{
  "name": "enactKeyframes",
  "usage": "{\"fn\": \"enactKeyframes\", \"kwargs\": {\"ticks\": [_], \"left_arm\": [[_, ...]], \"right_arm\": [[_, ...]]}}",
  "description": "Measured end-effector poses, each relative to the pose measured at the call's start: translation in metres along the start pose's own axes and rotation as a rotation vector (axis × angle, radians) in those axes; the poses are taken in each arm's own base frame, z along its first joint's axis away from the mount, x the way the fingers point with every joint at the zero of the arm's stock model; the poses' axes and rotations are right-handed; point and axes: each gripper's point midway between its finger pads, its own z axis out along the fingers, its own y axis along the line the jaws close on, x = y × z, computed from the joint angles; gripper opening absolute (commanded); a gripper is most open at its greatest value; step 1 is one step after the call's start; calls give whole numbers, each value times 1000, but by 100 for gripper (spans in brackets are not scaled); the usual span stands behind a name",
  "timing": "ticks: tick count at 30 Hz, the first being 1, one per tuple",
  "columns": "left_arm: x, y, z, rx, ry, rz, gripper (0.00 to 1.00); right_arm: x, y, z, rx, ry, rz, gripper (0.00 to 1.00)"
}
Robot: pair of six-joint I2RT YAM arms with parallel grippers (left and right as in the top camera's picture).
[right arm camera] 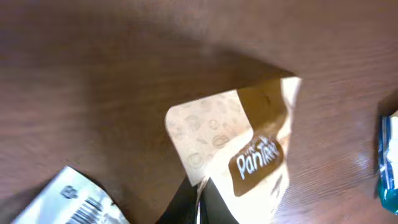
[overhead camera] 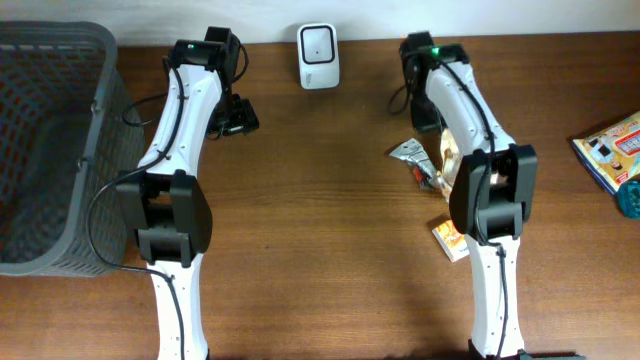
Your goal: Scan the item barcode
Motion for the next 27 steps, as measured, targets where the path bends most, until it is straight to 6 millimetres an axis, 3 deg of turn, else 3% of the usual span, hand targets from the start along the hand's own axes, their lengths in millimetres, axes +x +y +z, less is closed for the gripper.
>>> {"fn": "enactKeyframes", "kwargs": {"ticks": [3, 4, 8, 10, 12, 16, 22, 24, 27], "left_arm": [[0, 0, 0, 0, 0, 0, 99], [0, 0, 0, 0, 0, 0, 99], [0, 0, 0, 0, 1, 0, 99], [0, 0, 0, -1, 0, 0, 99], [0, 0, 0, 0, 0, 0, 99], [0, 0, 0, 0, 0, 0, 99], [0, 0, 0, 0, 1, 0, 99], [0, 0, 0, -1, 1, 0, 99], [0, 0, 0, 0, 0, 0, 99]], "right_arm": [[-15, -9, -58, -106, -65, 46, 4], [-21, -16, -88, -149, -117, 67, 4], [-21, -36, -178, -301, -277, 117, 4], [-17, -30, -204, -407, -318, 107, 4], [-15, -11, -227, -569, -344, 73, 4], [-2, 33, -262, -881, -321, -29, 4], [29, 94, -305, -1106, -272, -186, 4], [44, 121, -301, -1120, -195, -233, 4], [65, 160, -270, -1120, -22, -274, 4]]}}
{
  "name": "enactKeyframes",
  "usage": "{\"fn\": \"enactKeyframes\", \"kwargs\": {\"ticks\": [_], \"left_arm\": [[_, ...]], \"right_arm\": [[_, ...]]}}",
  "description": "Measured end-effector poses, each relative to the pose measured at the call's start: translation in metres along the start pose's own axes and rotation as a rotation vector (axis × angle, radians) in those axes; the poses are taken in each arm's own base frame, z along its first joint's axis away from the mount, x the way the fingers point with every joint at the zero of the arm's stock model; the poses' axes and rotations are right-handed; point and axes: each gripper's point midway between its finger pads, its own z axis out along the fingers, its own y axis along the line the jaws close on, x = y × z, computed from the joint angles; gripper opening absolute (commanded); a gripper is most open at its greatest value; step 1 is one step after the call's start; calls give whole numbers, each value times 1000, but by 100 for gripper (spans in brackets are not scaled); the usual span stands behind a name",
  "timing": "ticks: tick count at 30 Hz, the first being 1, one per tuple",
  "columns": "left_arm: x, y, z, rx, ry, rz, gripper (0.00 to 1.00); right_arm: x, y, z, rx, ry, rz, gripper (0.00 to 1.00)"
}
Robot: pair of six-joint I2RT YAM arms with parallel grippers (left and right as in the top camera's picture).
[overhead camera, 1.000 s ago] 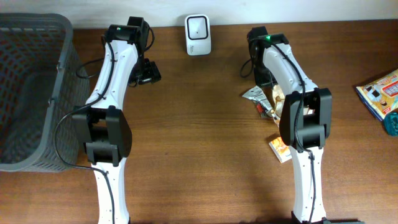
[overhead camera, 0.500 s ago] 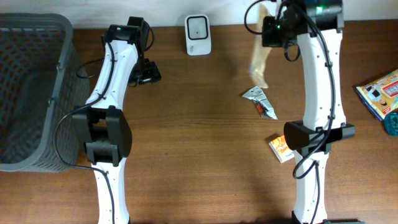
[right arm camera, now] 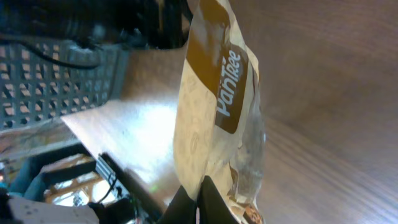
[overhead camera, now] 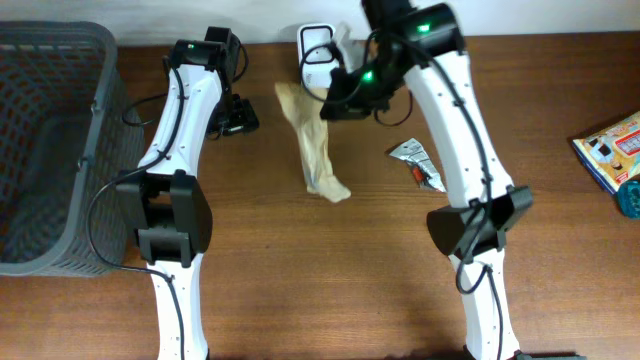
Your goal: Scan the item barcode
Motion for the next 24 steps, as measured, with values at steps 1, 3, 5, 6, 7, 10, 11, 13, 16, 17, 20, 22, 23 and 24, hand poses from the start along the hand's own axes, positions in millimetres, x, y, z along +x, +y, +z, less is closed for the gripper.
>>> {"fn": "enactKeyframes", "kwargs": {"ticks": [1, 3, 5, 6, 7, 10, 11, 13, 16, 17, 20, 22, 23, 24], "left_arm": [[0, 0, 0, 0, 0, 0, 99], [0, 0, 0, 0, 0, 0, 99], [0, 0, 0, 0, 0, 0, 99], [0, 0, 0, 0, 0, 0, 99], [0, 0, 0, 0, 0, 0, 99], [0, 0, 0, 0, 0, 0, 99], [0, 0, 0, 0, 0, 0, 99], [0, 0, 0, 0, 0, 0, 99], [0, 0, 0, 0, 0, 0, 99], [0, 0, 0, 0, 0, 0, 99], [0, 0, 0, 0, 0, 0, 99], [0, 0, 0, 0, 0, 0, 99], [0, 0, 0, 0, 0, 0, 99], [0, 0, 0, 0, 0, 0, 99]], "right_arm": [[1, -8, 11, 5, 25, 13, 4], [5, -33, 30, 59, 66, 47, 4], [6, -74, 34, 218, 73, 78, 44], [4, -91, 28, 294, 59, 80, 51], [2, -106, 21, 357, 46, 88, 56], [2, -149, -5, 499, 26, 139, 82], [4, -157, -11, 521, 31, 150, 85], [8, -156, -11, 525, 48, 154, 95], [19, -131, 6, 485, 103, 122, 99], [21, -113, 19, 473, 123, 78, 99], [32, -83, 57, 463, 178, -11, 98], [37, -76, 82, 469, 195, -28, 99], [45, -77, 98, 492, 217, -25, 99], [50, -81, 109, 520, 229, -18, 99]]}}
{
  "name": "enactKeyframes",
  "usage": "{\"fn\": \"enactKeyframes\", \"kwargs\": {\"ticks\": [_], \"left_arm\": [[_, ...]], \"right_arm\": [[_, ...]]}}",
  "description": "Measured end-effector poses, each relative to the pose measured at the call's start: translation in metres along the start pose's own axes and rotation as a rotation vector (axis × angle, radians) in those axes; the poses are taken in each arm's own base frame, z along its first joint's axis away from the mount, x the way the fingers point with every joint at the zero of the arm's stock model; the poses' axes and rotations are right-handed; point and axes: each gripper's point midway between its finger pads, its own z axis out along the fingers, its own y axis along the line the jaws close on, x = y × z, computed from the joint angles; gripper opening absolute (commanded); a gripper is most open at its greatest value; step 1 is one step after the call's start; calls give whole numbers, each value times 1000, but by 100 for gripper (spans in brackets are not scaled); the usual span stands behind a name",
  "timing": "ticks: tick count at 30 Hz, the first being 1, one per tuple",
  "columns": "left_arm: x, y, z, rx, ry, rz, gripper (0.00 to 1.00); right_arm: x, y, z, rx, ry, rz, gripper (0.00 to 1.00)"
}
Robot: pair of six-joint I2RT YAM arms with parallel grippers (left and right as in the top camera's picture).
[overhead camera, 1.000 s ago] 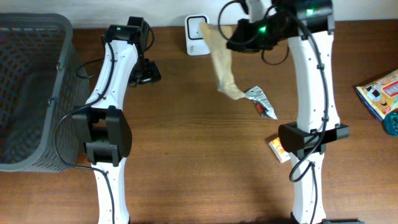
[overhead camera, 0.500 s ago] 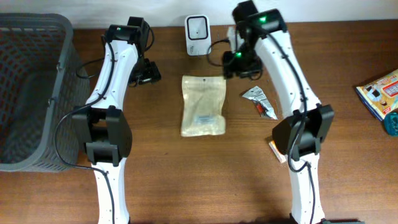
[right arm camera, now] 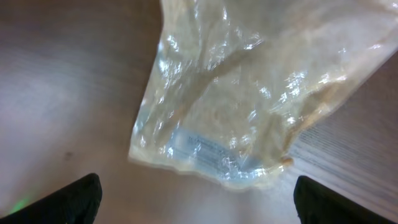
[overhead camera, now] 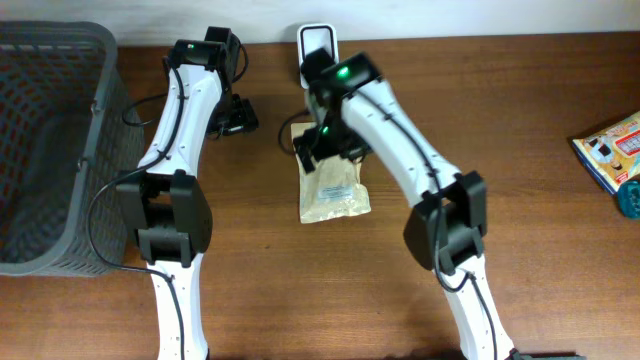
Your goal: Scan the item barcode
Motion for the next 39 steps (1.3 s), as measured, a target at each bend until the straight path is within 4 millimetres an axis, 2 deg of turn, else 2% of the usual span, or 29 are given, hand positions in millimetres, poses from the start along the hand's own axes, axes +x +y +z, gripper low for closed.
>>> {"fn": "enactKeyframes", "kwargs": {"ticks": [1, 3, 5, 8, 9, 10, 15, 18, 19, 21, 23, 24, 27, 28, 30, 32, 35, 39], "left_arm": [[0, 0, 0, 0, 0, 0, 99], [0, 0, 0, -1, 0, 0, 99], [0, 0, 0, 0, 0, 0, 99], [0, 0, 0, 0, 1, 0, 99], [0, 0, 0, 0, 0, 0, 99], [0, 0, 0, 0, 0, 0, 99], [0, 0, 0, 0, 0, 0, 99], [0, 0, 0, 0, 1, 0, 99], [0, 0, 0, 0, 0, 0, 99], [0, 0, 0, -1, 1, 0, 99], [0, 0, 0, 0, 0, 0, 99], [0, 0, 0, 0, 0, 0, 99], [0, 0, 0, 0, 0, 0, 99], [0, 0, 0, 0, 0, 0, 99], [0, 0, 0, 0, 0, 0, 99], [0, 0, 0, 0, 0, 0, 99], [0, 0, 0, 0, 0, 0, 99], [0, 0, 0, 0, 0, 0, 99]], "right_arm": [[0, 1, 9, 23, -1, 11, 99], [7, -3, 43, 96, 26, 46, 99], [11, -10, 64, 123, 36, 74, 99], [16, -16, 82, 141, 43, 115, 77], [14, -17, 85, 141, 34, 121, 65], [13, -17, 85, 139, 23, 125, 53], [7, -16, 75, 133, -15, 141, 17], [5, -15, 63, 115, -23, 151, 14], [9, -23, 59, 119, 2, 168, 14], [13, -40, 50, 93, 44, 199, 5], [6, -52, 30, -5, 47, 206, 4], [-2, -59, 12, -97, 25, 201, 4], [-10, -70, -18, -289, -15, 184, 4], [-10, -71, -33, -446, -33, 167, 4], [-8, -67, -51, -620, -52, 147, 4], [-9, -70, -80, -834, -115, 143, 4], [-12, -79, -104, -975, -176, 167, 4], [-15, -71, -128, -1126, -215, 172, 4]]}}
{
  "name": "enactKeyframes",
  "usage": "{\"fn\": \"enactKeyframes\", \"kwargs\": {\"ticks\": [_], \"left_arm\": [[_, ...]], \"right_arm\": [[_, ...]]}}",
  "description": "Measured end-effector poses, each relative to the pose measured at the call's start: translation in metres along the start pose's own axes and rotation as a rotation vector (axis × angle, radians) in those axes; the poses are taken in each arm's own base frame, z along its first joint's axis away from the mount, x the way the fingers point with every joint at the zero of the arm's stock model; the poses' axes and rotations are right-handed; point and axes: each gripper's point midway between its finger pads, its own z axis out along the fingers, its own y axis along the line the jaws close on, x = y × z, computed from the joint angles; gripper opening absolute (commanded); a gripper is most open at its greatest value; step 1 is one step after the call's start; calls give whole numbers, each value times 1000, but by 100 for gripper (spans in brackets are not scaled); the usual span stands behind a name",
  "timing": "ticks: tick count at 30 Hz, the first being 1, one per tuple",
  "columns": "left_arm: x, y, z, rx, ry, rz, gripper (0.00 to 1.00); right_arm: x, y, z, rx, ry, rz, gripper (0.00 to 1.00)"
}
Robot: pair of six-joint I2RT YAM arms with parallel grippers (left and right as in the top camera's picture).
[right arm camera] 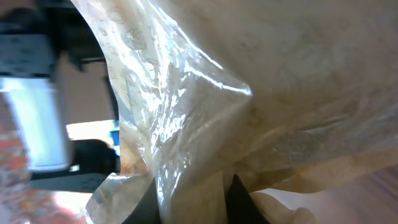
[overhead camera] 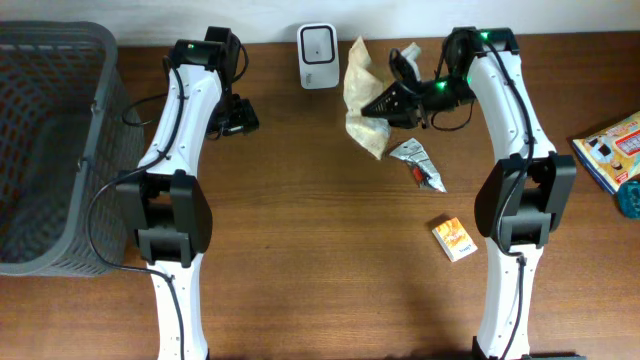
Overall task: Scan the item barcode
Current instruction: 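Hold the brown bag up to the white scanner with right gripper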
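Note:
A crumpled beige and clear snack bag (overhead camera: 360, 92) hangs just right of the white scanner (overhead camera: 318, 42) at the table's back edge. My right gripper (overhead camera: 388, 103) reaches in from the right and is shut on the bag's right side. In the right wrist view the bag (right arm camera: 249, 81) fills the frame, and its film is pinched in the right gripper (right arm camera: 194, 202) between two dark fingertips (right arm camera: 242, 200). No barcode shows on the bag. My left gripper (overhead camera: 236, 116) rests at the back left, away from the bag; its jaws are too dark to read.
A grey basket (overhead camera: 50, 150) fills the left edge. A silver wrapper (overhead camera: 418, 160) lies under the right arm, and a small orange box (overhead camera: 452, 238) lies nearer the front. A blue packet (overhead camera: 610, 148) and a teal object (overhead camera: 630, 200) sit at the right edge.
The bag lay flat on the table in front of the scanner with my right gripper open above it. Now the gripper is shut on it and holds it up to the scanner's right.
My right gripper was shut on the bag at the right of the table, near the silver wrapper. Then it held the bag hanging beside the scanner. Then the bag lay flat before the scanner, gripper open. Now it is gripped again and held right of the scanner.

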Motion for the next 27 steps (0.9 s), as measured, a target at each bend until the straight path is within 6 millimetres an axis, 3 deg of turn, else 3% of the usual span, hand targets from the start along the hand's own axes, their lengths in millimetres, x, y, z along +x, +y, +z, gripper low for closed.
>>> {"fn": "enactKeyframes", "kwargs": {"ticks": [5, 7, 9, 13, 17, 20, 23, 25, 27], "left_arm": [[0, 0, 0, 0, 0, 0, 99], [0, 0, 0, 0, 0, 0, 99], [0, 0, 0, 1, -1, 0, 99], [0, 0, 0, 0, -1, 0, 99], [0, 0, 0, -1, 1, 0, 99], [0, 0, 0, -1, 0, 0, 99], [0, 0, 0, 0, -1, 0, 99], [0, 0, 0, 0, 0, 0, 99], [0, 0, 0, 0, 0, 0, 99]], "right_arm": [[-2, 11, 0, -66, -14, -18, 4], [-13, 11, -1, -68, -40, -91, 4], [-37, 5, -1, -25, -90, -183, 4], [-105, -27, -5, 262, -301, -147, 4], [-162, -22, 12, 441, -573, -143, 4], [-188, -3, 36, 542, -767, -203, 4], [-199, 7, 52, 609, -889, -240, 4], [-204, -2, 63, 668, -956, -246, 4], [-208, -17, 62, 701, -979, -227, 4]]}}
